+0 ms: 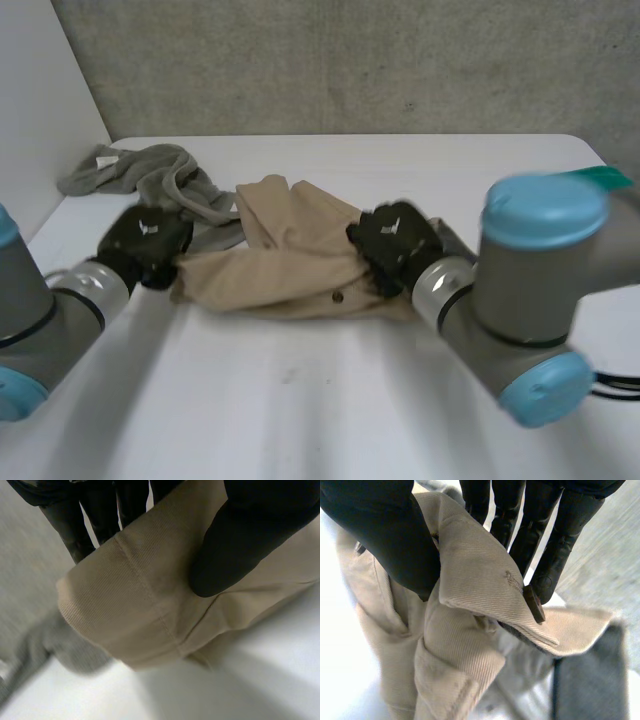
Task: Fold the laundry.
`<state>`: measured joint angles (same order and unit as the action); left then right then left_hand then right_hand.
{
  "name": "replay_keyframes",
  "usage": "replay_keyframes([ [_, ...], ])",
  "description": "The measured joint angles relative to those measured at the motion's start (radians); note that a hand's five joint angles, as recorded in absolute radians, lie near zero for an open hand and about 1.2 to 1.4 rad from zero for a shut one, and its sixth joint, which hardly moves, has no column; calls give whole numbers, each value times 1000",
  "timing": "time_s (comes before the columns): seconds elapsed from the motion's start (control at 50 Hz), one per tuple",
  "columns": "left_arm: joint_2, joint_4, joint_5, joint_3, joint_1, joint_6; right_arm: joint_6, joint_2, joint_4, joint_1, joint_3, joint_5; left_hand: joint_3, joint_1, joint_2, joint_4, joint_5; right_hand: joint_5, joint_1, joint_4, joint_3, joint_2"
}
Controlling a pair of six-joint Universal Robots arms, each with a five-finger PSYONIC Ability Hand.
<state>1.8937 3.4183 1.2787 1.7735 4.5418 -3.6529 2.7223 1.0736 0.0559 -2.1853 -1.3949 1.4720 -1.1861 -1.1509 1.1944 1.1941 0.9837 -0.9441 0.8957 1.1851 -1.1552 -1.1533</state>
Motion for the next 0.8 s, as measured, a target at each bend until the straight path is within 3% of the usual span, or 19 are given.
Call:
replay_keyframes([
  [0.1, -138, -6, 4, -3, -42, 29, -19, 100, -123, 29, 53, -24, -1, 0, 1, 0, 0, 0, 0, 0, 0, 0],
  [0.18, -303, -9, 5, -18, -80, 110, -48, 170, -331, 90, 173, -78, -1, 0, 2, 4, 0, -5, 15, 0, 0, -8],
  [0.36, -427, -8, 3, -73, -103, 260, -127, 187, -588, 211, 355, -154, -5, 0, 3, 4, 0, -10, 24, 1, 0, -8],
  [0.44, -347, -11, 5, -122, -117, 297, -176, 176, -615, 245, 378, -161, -5, 0, 3, 4, 0, 9, 18, -46, 27, 24],
  [0.48, -283, -15, 6, -151, -134, 303, -188, 162, -614, 250, 374, -160, -5, 0, 3, 4, 0, 222, -146, -285, 277, 279],
  [0.5, -265, -16, 6, -158, -139, 304, -190, 158, -614, 251, 373, -159, -5, 0, 3, 4, 0, 222, -146, -285, 277, 279],
  [0.52, -210, -23, 6, -181, -158, 306, -195, 140, -614, 251, 367, -158, -5, 0, 3, 4, 0, 439, -324, -512, 485, 486],
  [0.54, -172, -28, 6, -197, -172, 305, -197, 123, -615, 250, 361, -156, -5, 0, 3, 4, 0, 487, -352, -561, 532, 527],
  [0.64, -14, -70, 7, -259, -227, 299, -199, 38, -637, 250, 350, -156, -5, 0, 3, 4, 0, 523, -372, -590, 565, 552],
  [0.8, 120, -110, 10, -298, -241, 292, -192, -86, -628, 251, 398, -144, -5, 0, 3, 4, 0, 616, -454, -685, 657, 654],
])
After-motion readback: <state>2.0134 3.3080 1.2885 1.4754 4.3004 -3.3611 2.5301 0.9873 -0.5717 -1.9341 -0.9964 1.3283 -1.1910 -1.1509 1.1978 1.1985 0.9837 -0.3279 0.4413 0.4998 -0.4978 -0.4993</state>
